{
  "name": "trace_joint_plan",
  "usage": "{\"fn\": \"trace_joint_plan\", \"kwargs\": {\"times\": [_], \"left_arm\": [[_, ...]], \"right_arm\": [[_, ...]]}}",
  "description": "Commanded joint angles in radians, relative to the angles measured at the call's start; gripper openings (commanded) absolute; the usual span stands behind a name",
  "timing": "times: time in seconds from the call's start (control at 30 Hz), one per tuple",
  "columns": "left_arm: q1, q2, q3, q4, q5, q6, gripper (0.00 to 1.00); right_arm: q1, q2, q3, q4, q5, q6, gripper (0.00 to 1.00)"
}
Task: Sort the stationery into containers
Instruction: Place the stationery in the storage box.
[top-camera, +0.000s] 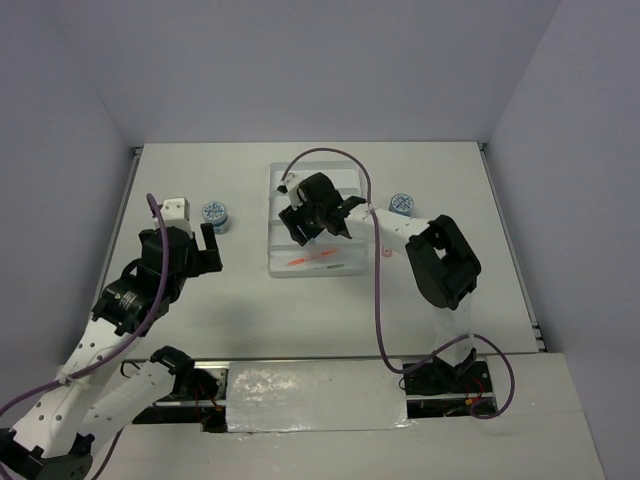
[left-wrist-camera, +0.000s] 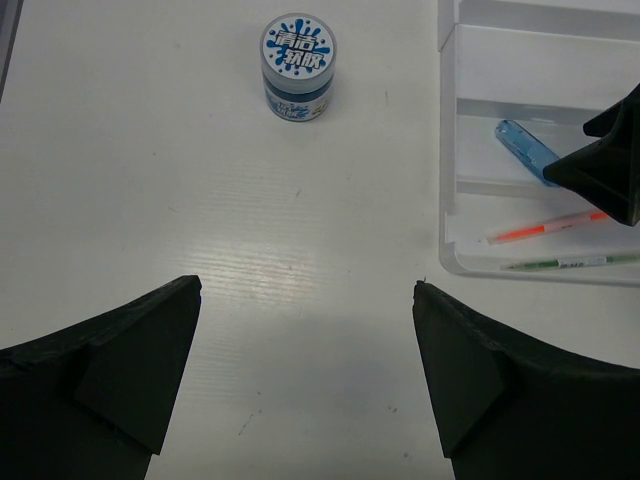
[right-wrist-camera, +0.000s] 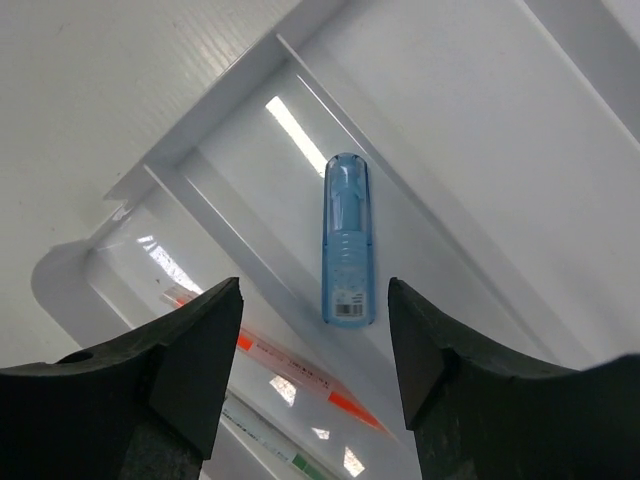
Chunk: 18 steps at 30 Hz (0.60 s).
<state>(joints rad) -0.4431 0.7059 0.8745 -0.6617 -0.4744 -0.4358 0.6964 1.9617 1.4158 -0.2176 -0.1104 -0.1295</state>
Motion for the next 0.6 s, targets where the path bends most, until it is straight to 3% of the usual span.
{"fn": "trace_joint_plan", "kwargs": {"times": [0.0,0.13,0.2,0.27,0.4,0.57], "left_arm": [[0.018,0.012,0.004,0.025,-0.009,0.009,0.99],[0.027,0.014,0.004,0.030,0.002,0.011,0.99],[0.030,0.012,0.001,0.033,0.006,0.011,0.99],[0.032,0.015,0.003,0.031,0.010,0.012,0.99],[0.035,0.012,0.001,0.037,0.028,0.017,0.99],[0.035,0.000,-0.003,0.040,0.033,0.019,0.99]], "right_arm": [[-0.012,-0.055,0.025,0.021,-0.011,-0.003,0.67],[-0.038,-0.093,0.012,0.004,0.029,0.049,0.69],[-0.066,-0.176,-0.052,0.021,0.150,0.120,0.69],[-0.087,-0.252,-0.153,0.030,0.336,0.285,0.76],[-0.184,-0.401,-0.254,-0.074,0.484,0.462,0.77],[-0.302,-0.442,-0.379,-0.105,0.465,0.501,0.71]]}}
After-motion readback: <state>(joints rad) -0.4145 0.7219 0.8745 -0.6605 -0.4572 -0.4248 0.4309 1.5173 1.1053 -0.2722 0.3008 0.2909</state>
